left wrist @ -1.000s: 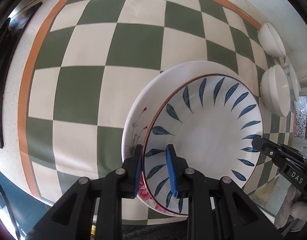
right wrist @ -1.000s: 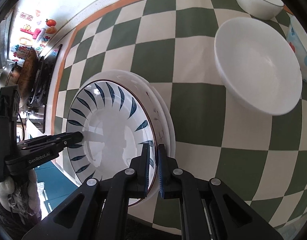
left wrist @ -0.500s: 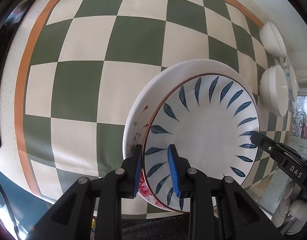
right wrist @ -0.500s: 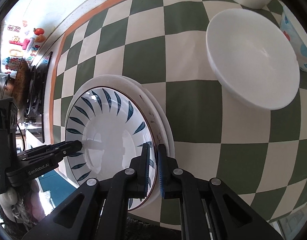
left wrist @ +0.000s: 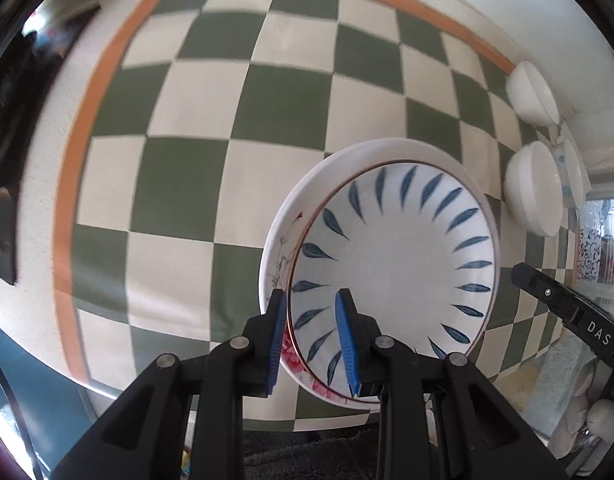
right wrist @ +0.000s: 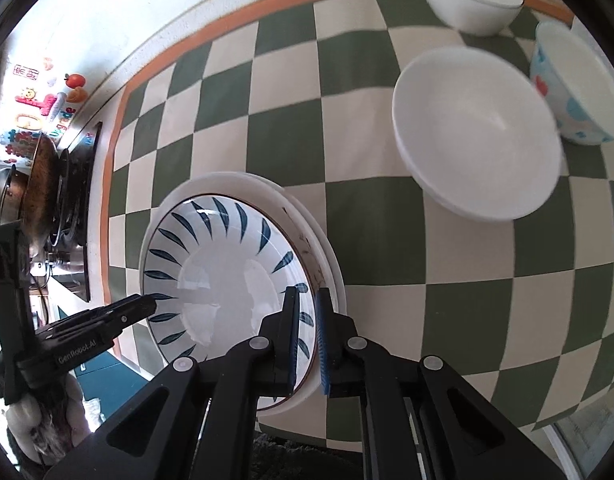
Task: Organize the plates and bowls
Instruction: 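Lower the plate stack flat onto the cloth and open both tools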
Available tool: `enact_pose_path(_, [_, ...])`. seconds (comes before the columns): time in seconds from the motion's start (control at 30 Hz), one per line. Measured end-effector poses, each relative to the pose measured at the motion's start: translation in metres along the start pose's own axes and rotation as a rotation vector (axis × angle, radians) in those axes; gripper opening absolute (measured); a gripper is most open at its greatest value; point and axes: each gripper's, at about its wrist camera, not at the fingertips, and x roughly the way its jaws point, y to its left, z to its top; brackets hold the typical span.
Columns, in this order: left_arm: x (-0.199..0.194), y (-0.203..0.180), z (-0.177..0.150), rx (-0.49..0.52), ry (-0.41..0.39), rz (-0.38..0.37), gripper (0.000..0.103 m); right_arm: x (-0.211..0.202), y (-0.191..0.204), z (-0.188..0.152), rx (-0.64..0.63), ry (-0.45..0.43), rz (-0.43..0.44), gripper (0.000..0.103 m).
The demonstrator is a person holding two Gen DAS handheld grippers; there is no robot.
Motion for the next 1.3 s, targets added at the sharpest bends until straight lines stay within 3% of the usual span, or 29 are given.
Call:
enact_pose_path(0.17, [-0.032,-0.014,-0.023,0.062,-0.093,0.052,0.023,-0.021,0.019,-0.022,-0.069,-0.047,-0.088,0.01])
enact_pose_path(0.37, [-0.07,-0.021,-0.057,0.094,-0.157,0.054,0.025,-0.054,0.036,-0.061,-0.095,-0.101,-0.084,0.01])
enact_pose_path(0.5, [-0.096,-0.025,-0.068,0.101,-0.201,0.047,0.031,-0.085,0.047,-0.086,-0.105,-0.151,-0.077,0.011])
enact_pose_path(0.6, [-0.114,-0.025,-0.076,0.095,-0.229,0.028,0.038,-0.106,0.054,-0.103,-0.109,-0.187,-0.082,0.019])
enact_pose_path(0.67, [-0.122,-0.026,-0.082,0.104,-0.248,0.032,0.044,-0.119,0.059,-0.114,-0.116,-0.208,-0.093,0.037])
enact_pose_path(0.7, [-0.128,-0.028,-0.086,0.119,-0.264,0.051,0.056,-0.124,0.061,-0.119,-0.123,-0.218,-0.094,0.043])
enact_pose_path(0.73, [-0.13,-0.029,-0.089,0.127,-0.271,0.057,0.074,-0.129,0.063,-0.124,-0.13,-0.23,-0.095,0.059])
enact_pose_path(0.77, [-0.134,-0.029,-0.092,0.134,-0.282,0.052,0.081,-0.133,0.065,-0.126,-0.131,-0.238,-0.1,0.072])
enact_pose_path(0.8, [-0.139,-0.029,-0.096,0.136,-0.298,0.045,0.087,-0.138,0.067,-0.131,-0.132,-0.249,-0.113,0.076])
enact_pose_path(1.03, [-0.162,-0.024,-0.114,0.134,-0.353,0.014,0.097,-0.173,0.08,-0.155,-0.128,-0.341,-0.165,0.087])
enact_pose_path(1.3, [-0.189,-0.02,-0.137,0.151,-0.433,0.041,0.098,-0.198,0.092,-0.184,-0.108,-0.404,-0.174,0.092])
